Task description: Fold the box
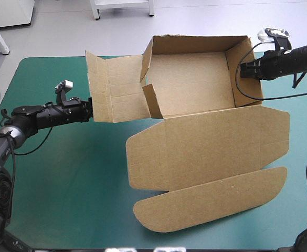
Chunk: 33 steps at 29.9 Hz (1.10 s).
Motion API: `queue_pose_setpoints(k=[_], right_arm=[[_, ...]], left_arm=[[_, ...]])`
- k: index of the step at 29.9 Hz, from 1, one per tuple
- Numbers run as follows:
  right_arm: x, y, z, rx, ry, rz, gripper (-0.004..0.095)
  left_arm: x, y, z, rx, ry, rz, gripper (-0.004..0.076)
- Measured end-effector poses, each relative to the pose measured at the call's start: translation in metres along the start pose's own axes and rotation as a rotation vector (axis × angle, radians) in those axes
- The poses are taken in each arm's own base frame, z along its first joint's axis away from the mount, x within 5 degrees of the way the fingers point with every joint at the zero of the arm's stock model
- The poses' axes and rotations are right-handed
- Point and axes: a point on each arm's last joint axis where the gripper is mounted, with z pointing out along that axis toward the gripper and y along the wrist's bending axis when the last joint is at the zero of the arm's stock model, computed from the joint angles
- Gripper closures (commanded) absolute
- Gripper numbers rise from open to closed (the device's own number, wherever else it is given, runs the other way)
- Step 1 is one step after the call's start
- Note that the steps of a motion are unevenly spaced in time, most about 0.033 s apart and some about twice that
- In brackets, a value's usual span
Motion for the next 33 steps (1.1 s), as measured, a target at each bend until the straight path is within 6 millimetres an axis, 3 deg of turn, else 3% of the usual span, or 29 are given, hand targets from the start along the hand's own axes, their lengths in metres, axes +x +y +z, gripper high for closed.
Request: queue_pose_setpoints(k=[11, 16, 23, 33], right_arm=[[0.003, -0.012, 0.016, 0.024, 0.041, 0.017, 0.0921], [0.005, -0.015, 0.03, 0.046, 0.071, 0.009, 0.0921], [0.005, 0.002, 0.053, 0.071, 0.11, -0.034, 0.0921], [0.003, 0.01, 0.058, 0.082, 0.085, -0.025, 0.0921]], left_arm=[[0.005, -0.048, 0.02, 0.333, 0.001, 0.0, 0.0321], [-0.002, -0.063, 0.022, 0.372, 0.001, 0.029, 0.0321], [-0.015, -0.08, 0.021, 0.412, -0.002, 0.03, 0.0321], [-0.027, -0.093, 0.019, 0.425, 0.003, -0.021, 0.0304]])
